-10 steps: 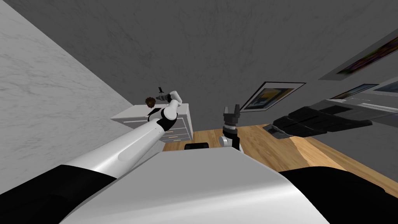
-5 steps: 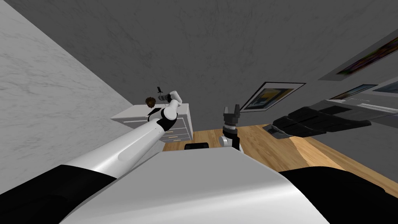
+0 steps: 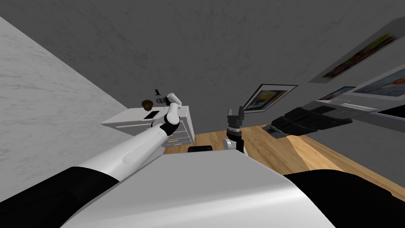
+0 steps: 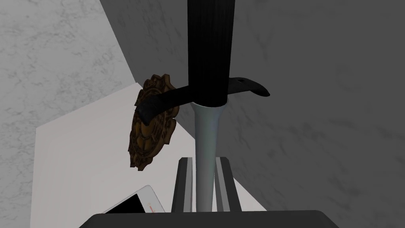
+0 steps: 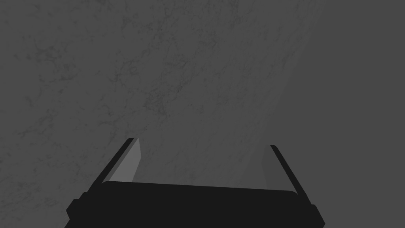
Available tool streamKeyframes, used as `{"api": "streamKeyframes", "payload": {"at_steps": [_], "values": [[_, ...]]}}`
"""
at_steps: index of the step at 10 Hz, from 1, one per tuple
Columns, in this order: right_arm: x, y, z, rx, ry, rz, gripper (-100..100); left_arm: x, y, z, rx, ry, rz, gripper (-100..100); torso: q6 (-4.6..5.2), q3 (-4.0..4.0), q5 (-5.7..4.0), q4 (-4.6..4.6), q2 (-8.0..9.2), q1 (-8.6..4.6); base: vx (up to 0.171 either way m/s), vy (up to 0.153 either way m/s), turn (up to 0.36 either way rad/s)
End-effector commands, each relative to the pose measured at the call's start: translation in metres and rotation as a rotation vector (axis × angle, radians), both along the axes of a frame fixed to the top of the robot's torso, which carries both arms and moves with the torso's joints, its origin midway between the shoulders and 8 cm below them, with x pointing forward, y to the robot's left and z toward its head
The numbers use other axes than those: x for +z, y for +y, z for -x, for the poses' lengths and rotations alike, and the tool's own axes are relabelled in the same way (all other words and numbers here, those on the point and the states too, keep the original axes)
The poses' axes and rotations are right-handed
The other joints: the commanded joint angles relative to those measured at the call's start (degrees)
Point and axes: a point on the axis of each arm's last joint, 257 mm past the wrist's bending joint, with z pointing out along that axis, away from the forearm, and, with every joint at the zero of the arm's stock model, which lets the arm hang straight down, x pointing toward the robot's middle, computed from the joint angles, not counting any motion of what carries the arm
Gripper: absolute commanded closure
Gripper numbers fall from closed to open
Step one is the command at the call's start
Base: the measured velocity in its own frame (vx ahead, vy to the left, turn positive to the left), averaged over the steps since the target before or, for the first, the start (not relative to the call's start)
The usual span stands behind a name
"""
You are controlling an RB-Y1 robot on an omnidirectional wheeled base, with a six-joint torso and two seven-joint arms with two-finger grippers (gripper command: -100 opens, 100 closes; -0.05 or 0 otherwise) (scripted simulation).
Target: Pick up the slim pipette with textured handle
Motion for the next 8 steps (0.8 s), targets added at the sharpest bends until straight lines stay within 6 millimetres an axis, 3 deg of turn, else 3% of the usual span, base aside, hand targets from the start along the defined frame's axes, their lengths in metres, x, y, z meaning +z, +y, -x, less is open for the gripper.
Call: {"api": "streamKeyframes", "payload": {"at_steps": [1, 2, 3, 4, 5, 7, 8], "values": [[0.0, 0.0, 0.0, 0.0, 0.0, 0.0, 0, -0.015, 0.015, 0.007, 0.004, 0.023, 0.016, 100, 0.0, 0.0, 0.0, 0.0, 0.0, 0.0, 0.022, -0.095, -0.121], [0.0, 0.0, 0.0, 0.0, 0.0, 0.0, 0, -0.003, 0.02, 0.011, 0.016, 0.008, 0.006, 100, 0.09, -0.12, 0.12, -0.19, -0.07, -0.06, 0.013, -0.061, -0.032], [0.0, 0.0, 0.0, 0.0, 0.0, 0.0, 0, -0.014, 0.029, 0.016, 0.015, 0.026, 0.013, 100, 0.1, -0.16, 0.14, -0.21, -0.11, 0.0, -0.002, -0.056, -0.075], [0.0, 0.0, 0.0, 0.0, 0.0, 0.0, 0, -0.003, 0.035, 0.02, 0.028, 0.007, 0.005, 100, 0.09, -0.18, 0.23, -0.3, -0.05, 0.03, -0.002, -0.046, -0.049], [0.0, 0.0, 0.0, 0.0, 0.0, 0.0, 0, -0.002, 0.049, 0.03, 0.041, 0.007, 0.002, 100, 0.07, -0.17, 0.24, -0.29, -0.04, 0.06, 0.007, -0.059, -0.081], [0.0, 0.0, 0.0, 0.0, 0.0, 0.0, 0, -0.01, 0.06, 0.037, 0.043, 0.025, 0.002, 100, 0.07, -0.19, 0.25, -0.3, -0.08, 0.1, 0.01, -0.045, -0.055], [0.0, 0.0, 0.0, 0.0, 0.0, 0.0, 0, -0.004, 0.063, 0.039, 0.051, 0.012, -0.002, 100, 0.1, -0.22, 0.27, -0.33, -0.11, 0.09, 0.007, -0.044, -0.049]]}}
